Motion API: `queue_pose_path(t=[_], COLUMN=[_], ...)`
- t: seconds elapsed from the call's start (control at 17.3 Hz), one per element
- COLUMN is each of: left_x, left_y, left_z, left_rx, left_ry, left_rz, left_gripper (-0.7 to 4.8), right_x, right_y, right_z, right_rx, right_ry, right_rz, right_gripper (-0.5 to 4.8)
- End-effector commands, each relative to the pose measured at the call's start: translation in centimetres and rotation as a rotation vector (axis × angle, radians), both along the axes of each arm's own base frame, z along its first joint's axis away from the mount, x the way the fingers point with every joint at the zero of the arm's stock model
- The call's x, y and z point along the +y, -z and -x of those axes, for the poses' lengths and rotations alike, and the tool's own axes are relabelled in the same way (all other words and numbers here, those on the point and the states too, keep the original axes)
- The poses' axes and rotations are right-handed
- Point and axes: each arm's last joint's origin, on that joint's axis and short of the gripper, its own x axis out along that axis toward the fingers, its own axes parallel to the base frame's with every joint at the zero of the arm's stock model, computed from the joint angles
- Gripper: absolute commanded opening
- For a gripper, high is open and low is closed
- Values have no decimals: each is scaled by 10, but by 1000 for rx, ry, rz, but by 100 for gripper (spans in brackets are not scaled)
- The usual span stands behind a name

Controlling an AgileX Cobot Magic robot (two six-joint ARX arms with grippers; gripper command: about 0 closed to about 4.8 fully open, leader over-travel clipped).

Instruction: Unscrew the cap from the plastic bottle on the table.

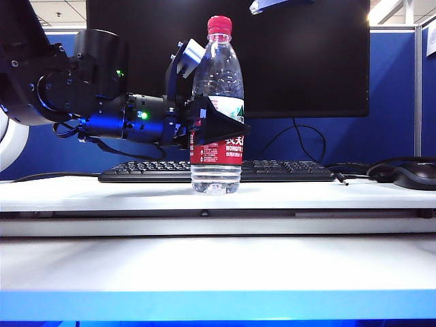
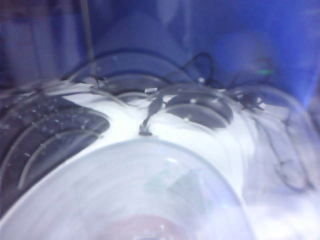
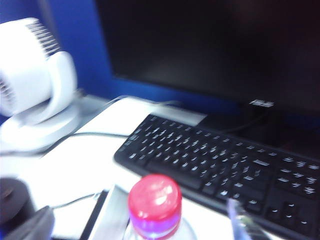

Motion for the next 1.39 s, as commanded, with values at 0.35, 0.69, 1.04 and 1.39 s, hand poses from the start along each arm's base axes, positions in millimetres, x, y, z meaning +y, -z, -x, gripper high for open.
queue_pose_path(t=[0.35,0.69,1.04,1.39], left_x=[0,0,0,0], left_y=[2,2,2,2], left_z=[0,0,0,0], left_rx=[15,16,16,18], left_ry=[-2,-2,-1,1], left_rz=[-7,-7,-7,-6], left_gripper=[235,235,235,235], right_x=[26,32,32,32], right_y=[18,24,24,23], right_z=[-14,-20,-20,-20], right_rx=[-3,-10,-16,-28], right_ry=[69,72,72,69], right_rz=[-99,-114,-110,-92], right_gripper=[479,395,231,149])
